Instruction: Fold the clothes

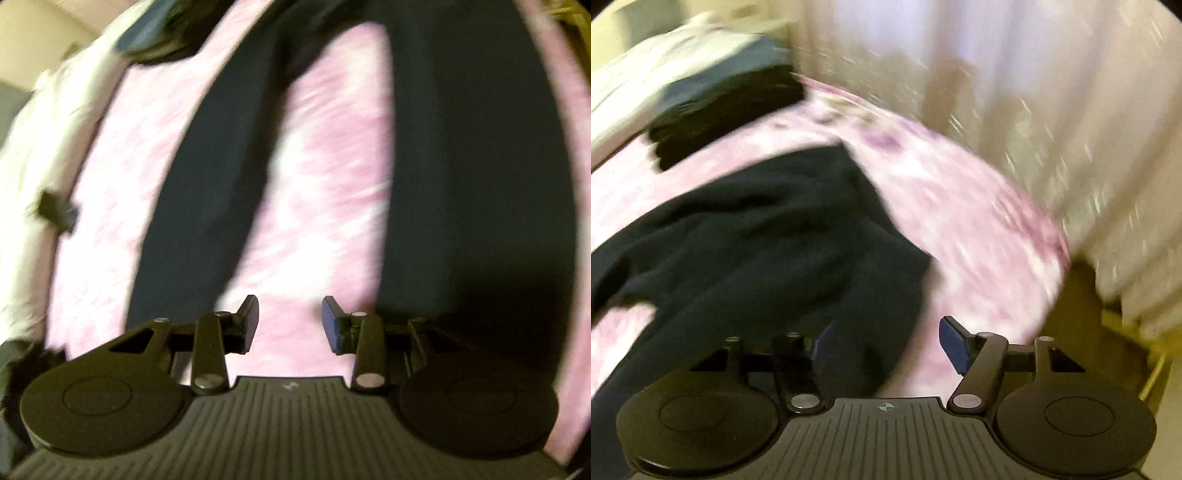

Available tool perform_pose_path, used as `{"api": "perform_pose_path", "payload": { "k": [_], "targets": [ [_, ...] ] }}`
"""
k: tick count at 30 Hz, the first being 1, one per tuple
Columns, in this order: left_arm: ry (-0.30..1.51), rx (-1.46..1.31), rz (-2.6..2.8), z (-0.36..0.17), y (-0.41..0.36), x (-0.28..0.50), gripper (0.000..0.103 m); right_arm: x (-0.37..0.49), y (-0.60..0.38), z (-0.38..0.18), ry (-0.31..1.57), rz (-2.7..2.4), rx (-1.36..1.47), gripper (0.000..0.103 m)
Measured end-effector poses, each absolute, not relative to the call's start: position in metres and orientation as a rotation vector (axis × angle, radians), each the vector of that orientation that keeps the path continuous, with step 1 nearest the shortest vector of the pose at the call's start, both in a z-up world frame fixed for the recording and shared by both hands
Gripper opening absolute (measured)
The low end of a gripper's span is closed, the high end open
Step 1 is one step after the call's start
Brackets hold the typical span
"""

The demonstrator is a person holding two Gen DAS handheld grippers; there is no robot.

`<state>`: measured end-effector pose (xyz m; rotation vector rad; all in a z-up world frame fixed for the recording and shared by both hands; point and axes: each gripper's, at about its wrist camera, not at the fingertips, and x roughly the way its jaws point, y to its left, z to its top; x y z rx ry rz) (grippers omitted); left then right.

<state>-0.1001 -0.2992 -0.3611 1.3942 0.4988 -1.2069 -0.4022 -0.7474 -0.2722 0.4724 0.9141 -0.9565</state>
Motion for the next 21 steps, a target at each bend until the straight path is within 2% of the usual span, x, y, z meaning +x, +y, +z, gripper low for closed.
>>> {"api": "perform_pose_path", "payload": {
  "k": [6,15,16,17,21],
  "targets": [
    [0.386,1.529,-1.045,-0.394,-0.279,-0.028,0.034,-0.308,-0.683,-0.277,0.935,-0.552,0.398,0.064],
    [0.219,1.669,-1.004,-0.446,-0.234,0.061,0.034,-0.19,-0.609,-0.324,1.023,-0.227,-0.02,0.064],
    [0.197,1.672,-1.024,-0.448,-0.233,0.064,0.028,-0.18,-0.61,-0.332,1.041,-0.226,-0.06,0.064],
    [0.211,1.669,-1.039,-0.447,-0.233,0.069,0.007,-0.171,-0.612,-0.339,1.06,-0.233,-0.1,0.064],
    [0.24,1.567,-1.027,-0.421,-0.237,0.09,0.007,-0.147,-0.614,-0.363,1.12,-0.236,-0.309,0.064]
  ]
}}
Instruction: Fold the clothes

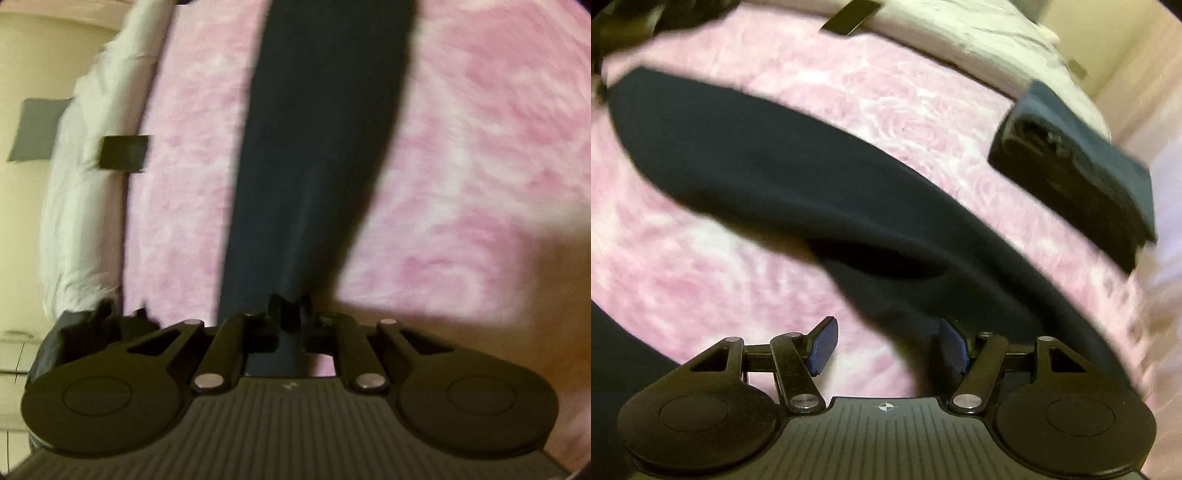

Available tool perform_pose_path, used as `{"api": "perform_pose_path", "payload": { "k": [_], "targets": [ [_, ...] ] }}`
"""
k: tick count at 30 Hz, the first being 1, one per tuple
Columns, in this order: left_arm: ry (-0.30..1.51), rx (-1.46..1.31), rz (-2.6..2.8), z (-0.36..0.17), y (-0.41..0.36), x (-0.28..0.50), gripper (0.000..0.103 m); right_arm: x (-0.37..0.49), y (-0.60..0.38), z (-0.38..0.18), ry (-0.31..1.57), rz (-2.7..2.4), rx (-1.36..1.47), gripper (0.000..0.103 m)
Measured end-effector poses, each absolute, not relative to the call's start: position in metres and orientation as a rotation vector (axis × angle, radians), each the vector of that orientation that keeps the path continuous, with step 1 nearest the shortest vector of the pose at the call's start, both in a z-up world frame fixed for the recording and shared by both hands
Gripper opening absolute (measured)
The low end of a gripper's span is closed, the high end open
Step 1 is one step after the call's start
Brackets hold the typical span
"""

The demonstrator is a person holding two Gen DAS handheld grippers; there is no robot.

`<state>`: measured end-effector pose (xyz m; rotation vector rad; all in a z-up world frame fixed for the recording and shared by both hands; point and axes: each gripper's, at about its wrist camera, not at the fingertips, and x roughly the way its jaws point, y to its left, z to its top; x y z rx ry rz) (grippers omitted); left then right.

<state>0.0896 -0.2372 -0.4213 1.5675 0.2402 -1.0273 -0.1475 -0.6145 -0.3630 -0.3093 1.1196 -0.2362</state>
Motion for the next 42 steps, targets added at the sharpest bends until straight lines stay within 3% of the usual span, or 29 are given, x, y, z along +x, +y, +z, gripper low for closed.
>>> {"api": "perform_pose_path", "payload": {
  "k": [3,4,5,6,7,12,16,18,20,21,26,32,36,42],
  "targets": [
    [0.252,1.486,-1.012,-0.401,-0.241,0.105,0.007,-0.142,-0.605,-0.386,1.181,-0.158,-0.538,0.064],
    [0.257,1.469,-1.011,-0.397,-0.242,0.11,0.007,-0.14,-0.603,-0.395,1.196,-0.135,-0.588,0.059],
    [0.263,1.462,-1.012,-0.395,-0.244,0.114,0.007,-0.141,-0.601,-0.401,1.198,-0.108,-0.636,0.04],
    [0.271,1.46,-1.014,-0.394,-0.245,0.117,0.007,-0.143,-0.599,-0.406,1.2,-0.083,-0.675,0.026],
    [0.277,1.466,-1.017,-0.394,-0.246,0.12,0.007,-0.15,-0.598,-0.401,1.202,-0.071,-0.672,0.004],
    [0.292,1.472,-1.026,-0.379,-0.228,0.113,0.007,-0.181,-0.594,-0.377,1.212,-0.011,-0.658,0.004],
    [0.378,1.5,-1.084,-0.39,-0.204,0.086,0.009,-0.201,-0.593,-0.368,1.223,0.017,-0.639,0.004],
    [0.422,1.526,-1.093,-0.4,-0.199,0.077,0.013,-0.203,-0.593,-0.374,1.231,0.007,-0.619,0.015],
    [0.45,1.536,-1.083,-0.404,-0.19,0.071,0.015,-0.201,-0.585,-0.371,1.216,-0.009,-0.595,0.066],
    [0.467,1.53,-1.074,-0.403,-0.184,0.07,0.016,-0.2,-0.582,-0.368,1.2,-0.011,-0.582,0.069],
    [0.574,1.37,-0.986,-0.382,-0.16,0.09,0.023,-0.186,-0.571,-0.357,1.168,-0.038,-0.496,0.069],
    [0.532,1.311,-0.995,-0.38,-0.17,0.109,0.023,-0.176,-0.55,-0.349,1.14,-0.095,-0.366,0.069],
    [0.53,1.394,-1.079,-0.4,-0.184,0.102,0.031,-0.184,-0.566,-0.348,1.158,-0.2,-0.072,0.069],
    [0.541,1.485,-1.086,-0.399,-0.196,0.097,0.03,-0.255,-0.633,-0.349,1.162,-0.51,0.305,0.069]
  ]
}}
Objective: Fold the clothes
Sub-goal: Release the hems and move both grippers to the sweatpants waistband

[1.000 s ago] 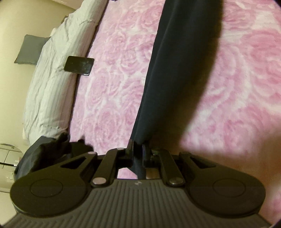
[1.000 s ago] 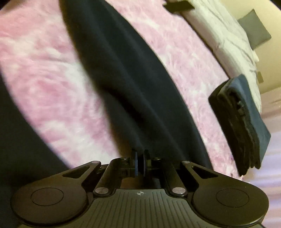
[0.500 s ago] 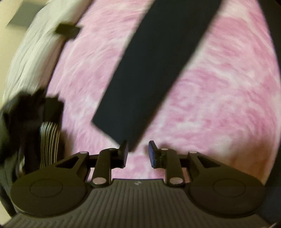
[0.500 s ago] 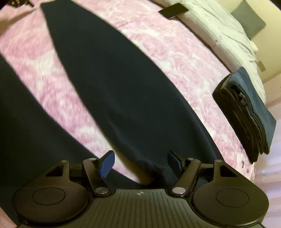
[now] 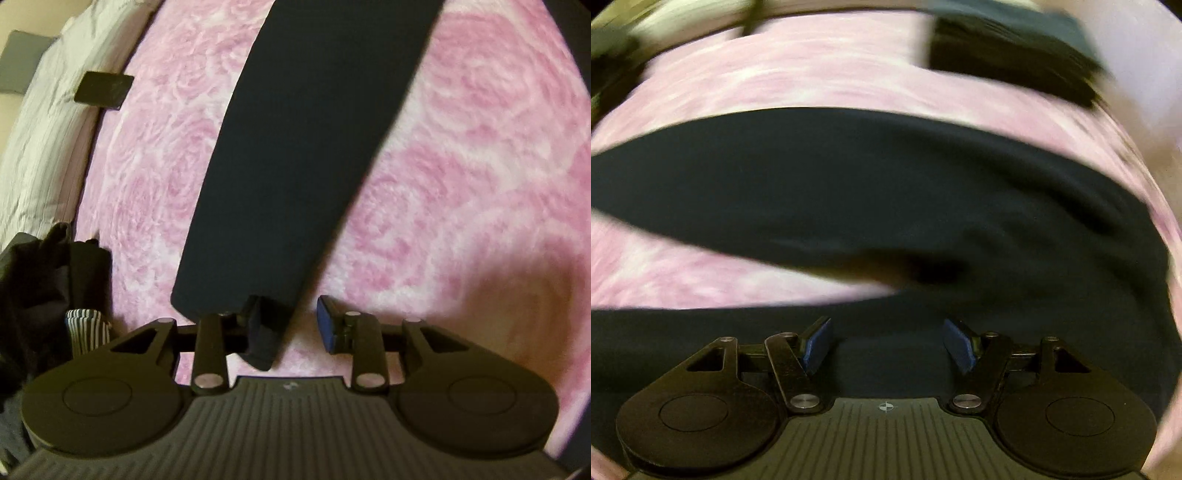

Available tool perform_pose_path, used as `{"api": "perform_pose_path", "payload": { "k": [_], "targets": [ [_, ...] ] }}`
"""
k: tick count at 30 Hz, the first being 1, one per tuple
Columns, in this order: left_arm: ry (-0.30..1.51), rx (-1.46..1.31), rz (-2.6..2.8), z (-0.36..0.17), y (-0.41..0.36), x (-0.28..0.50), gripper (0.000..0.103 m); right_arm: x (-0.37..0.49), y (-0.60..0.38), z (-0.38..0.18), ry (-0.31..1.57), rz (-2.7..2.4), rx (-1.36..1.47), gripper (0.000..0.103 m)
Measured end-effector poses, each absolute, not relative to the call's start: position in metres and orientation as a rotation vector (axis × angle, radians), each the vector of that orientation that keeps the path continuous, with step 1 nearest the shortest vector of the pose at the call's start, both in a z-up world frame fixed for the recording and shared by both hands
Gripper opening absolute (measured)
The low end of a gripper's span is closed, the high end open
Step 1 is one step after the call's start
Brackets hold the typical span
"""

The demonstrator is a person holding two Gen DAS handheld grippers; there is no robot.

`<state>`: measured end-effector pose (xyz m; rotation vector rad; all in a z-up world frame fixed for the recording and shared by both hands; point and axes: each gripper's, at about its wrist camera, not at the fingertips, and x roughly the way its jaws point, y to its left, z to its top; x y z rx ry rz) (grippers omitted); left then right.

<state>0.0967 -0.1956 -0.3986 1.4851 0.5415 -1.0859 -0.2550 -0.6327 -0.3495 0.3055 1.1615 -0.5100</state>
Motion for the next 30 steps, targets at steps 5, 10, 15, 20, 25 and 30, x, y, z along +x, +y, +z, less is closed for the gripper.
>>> {"api": "perform_pose_path", "payload": {
  "k": [5,10,15,20,25,30],
  "targets": [
    [0.538,1.405,-1.077,-0.359,-0.227,0.074,0.03,-0.336,-0.692,-0.326,1.019,-0.759,0.484,0.069],
    [0.52,1.292,-1.206,-0.336,-0.302,0.0,0.03,-0.366,-0.775,-0.313,0.913,-0.831,0.516,0.069],
    [0.495,1.154,-1.396,-0.325,-0.389,-0.097,0.03,-0.346,-0.863,-0.33,0.871,-0.739,0.503,0.069],
    [0.528,1.048,-1.558,-0.333,-0.469,-0.188,0.031,-0.321,-0.927,-0.372,0.939,-0.632,0.513,0.069],
    [0.533,1.049,-1.655,-0.347,-0.511,-0.251,0.031,-0.32,-0.952,-0.388,0.964,-0.5,0.603,0.014],
    [0.55,1.035,-1.685,-0.347,-0.526,-0.273,0.031,-0.291,-0.963,-0.355,0.862,-0.463,0.513,0.011]
  ]
}}
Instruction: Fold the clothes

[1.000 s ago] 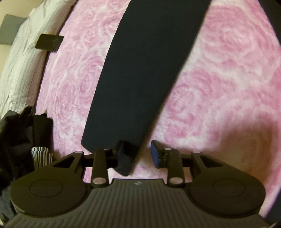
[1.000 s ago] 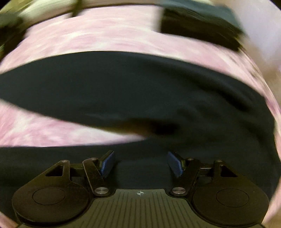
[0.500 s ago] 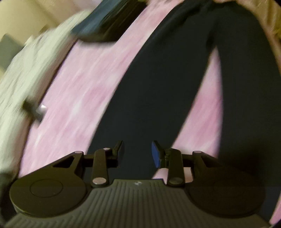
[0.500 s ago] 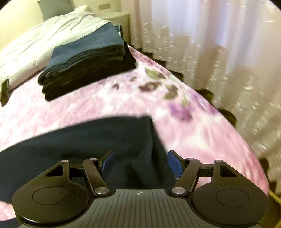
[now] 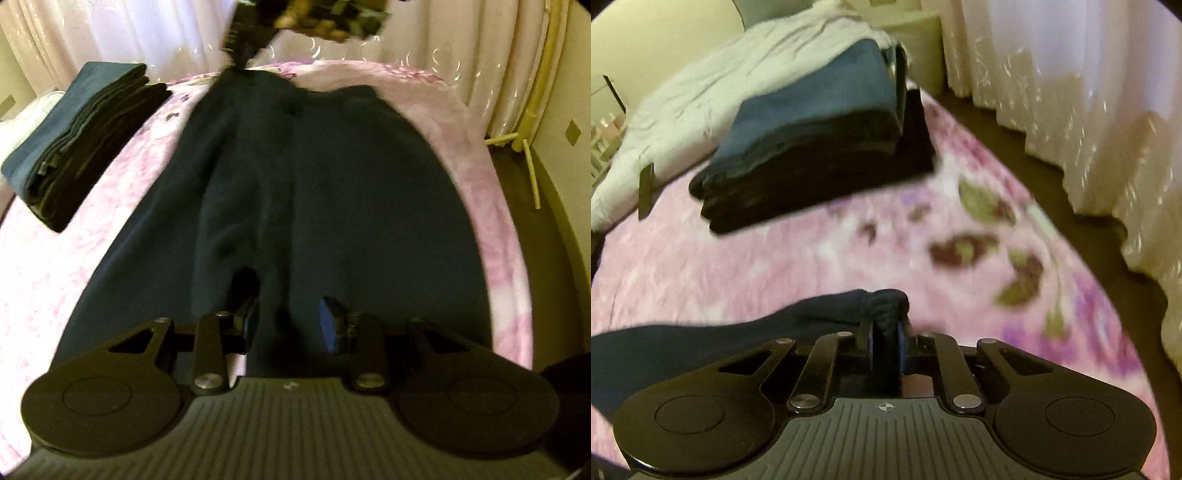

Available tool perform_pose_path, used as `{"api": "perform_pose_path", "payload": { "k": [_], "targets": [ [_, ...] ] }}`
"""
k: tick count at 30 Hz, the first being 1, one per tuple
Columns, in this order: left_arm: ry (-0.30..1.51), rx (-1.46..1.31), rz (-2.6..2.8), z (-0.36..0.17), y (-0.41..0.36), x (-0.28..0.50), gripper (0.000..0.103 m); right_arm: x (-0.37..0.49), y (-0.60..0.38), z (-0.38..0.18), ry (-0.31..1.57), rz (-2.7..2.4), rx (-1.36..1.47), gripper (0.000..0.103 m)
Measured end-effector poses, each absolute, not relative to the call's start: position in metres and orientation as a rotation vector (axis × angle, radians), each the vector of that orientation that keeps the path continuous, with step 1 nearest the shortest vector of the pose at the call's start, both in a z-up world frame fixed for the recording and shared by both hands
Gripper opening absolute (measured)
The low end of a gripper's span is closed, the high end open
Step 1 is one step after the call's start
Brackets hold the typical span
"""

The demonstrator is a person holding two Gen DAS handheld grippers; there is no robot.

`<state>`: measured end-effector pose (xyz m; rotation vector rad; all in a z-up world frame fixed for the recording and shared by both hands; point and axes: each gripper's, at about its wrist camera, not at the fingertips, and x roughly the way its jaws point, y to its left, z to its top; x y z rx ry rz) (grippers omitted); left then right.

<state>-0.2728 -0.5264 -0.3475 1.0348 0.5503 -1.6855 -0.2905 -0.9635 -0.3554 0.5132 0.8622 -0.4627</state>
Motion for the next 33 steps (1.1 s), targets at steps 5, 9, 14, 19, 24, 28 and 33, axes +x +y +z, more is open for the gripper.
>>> {"api": "perform_pose_path", "payload": {
  "k": [5,9,14,19,24,28,33],
  "targets": [
    [0.533,1.069,-1.711,-0.348,-0.538,-0.281,0.031,-0.295,-0.952,-0.37,0.922,-0.504,0.469,0.048],
    [0.528,1.063,-1.744,-0.345,-0.543,-0.286,0.032,-0.354,-0.915,-0.356,0.862,-0.548,0.549,0.052],
    [0.537,1.091,-1.798,-0.352,-0.545,-0.302,0.033,-0.435,-0.863,-0.363,0.844,-0.64,0.752,0.07],
    [0.552,1.15,-1.83,-0.365,-0.542,-0.317,0.034,-0.455,-0.844,-0.388,0.781,-0.663,0.892,0.065],
    [0.542,1.164,-1.854,-0.365,-0.538,-0.327,0.033,-0.485,-0.835,-0.362,0.748,-0.776,0.895,0.015],
    [0.571,1.129,-1.89,-0.361,-0.538,-0.337,0.034,-0.509,-0.827,-0.358,0.758,-0.847,0.915,0.016],
    [0.561,1.158,-1.865,-0.358,-0.525,-0.339,0.033,-0.515,-0.818,-0.372,0.774,-0.874,0.919,0.037]
  ]
}}
